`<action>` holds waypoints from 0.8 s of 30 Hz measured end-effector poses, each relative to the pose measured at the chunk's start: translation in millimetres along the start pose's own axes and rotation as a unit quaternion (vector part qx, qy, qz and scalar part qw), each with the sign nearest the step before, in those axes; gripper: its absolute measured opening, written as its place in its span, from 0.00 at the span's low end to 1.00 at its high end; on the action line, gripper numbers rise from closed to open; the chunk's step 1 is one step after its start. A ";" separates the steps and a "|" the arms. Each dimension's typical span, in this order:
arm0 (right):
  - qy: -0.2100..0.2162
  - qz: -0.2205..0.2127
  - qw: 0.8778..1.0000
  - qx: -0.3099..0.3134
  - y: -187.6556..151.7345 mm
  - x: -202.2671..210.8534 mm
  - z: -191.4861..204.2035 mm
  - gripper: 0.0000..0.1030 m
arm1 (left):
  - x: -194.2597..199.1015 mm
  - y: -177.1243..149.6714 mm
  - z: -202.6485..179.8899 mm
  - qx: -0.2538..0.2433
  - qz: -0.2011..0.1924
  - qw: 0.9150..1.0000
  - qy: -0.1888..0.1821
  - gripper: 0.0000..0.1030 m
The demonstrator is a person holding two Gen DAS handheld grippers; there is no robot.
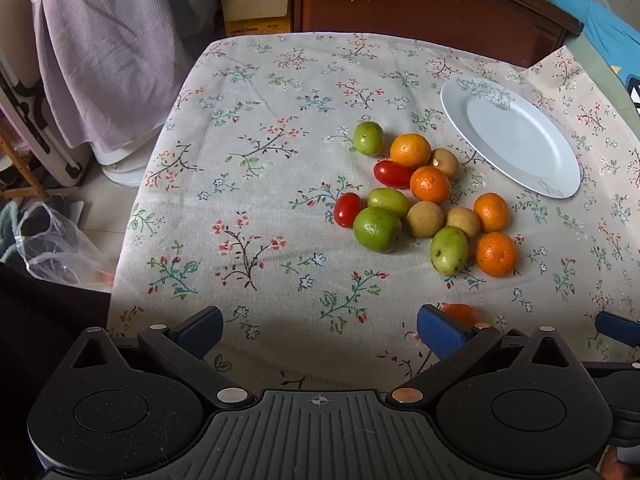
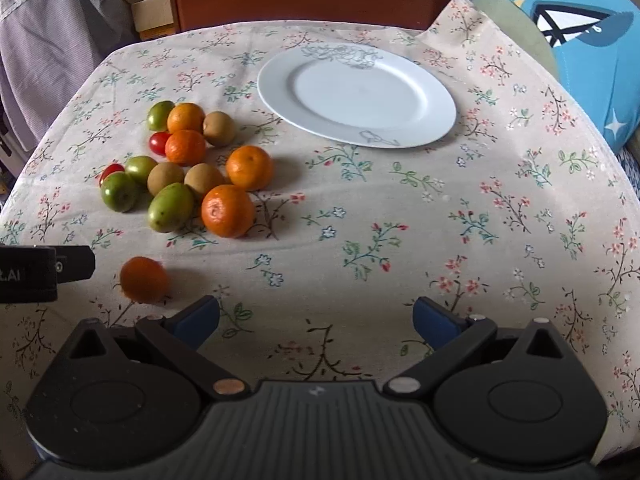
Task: Organize fruits
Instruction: 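Move both tools toward the fruit pile, fingers open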
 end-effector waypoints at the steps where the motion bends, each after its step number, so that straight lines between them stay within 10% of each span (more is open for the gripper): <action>1: 0.000 0.001 1.000 0.002 0.1 -0.3 1.1 0.99 | 1.9 0.5 0.7 0.001 -0.004 1.000 0.002 1.00; 24: 0.007 0.006 1.000 0.005 7.6 23.8 13.2 0.99 | 25.0 -4.8 -4.8 -0.025 -0.001 1.000 0.010 1.00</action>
Point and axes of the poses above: each gripper's, at about its wrist camera, not at the fingertips, and x roughly against the way its jaws point, z to its left, y to its top, the point moved 4 cm from there along -x, roughly the way its jaws point, and after that the axes turned 8 degrees about x, right-handed, at the moved point
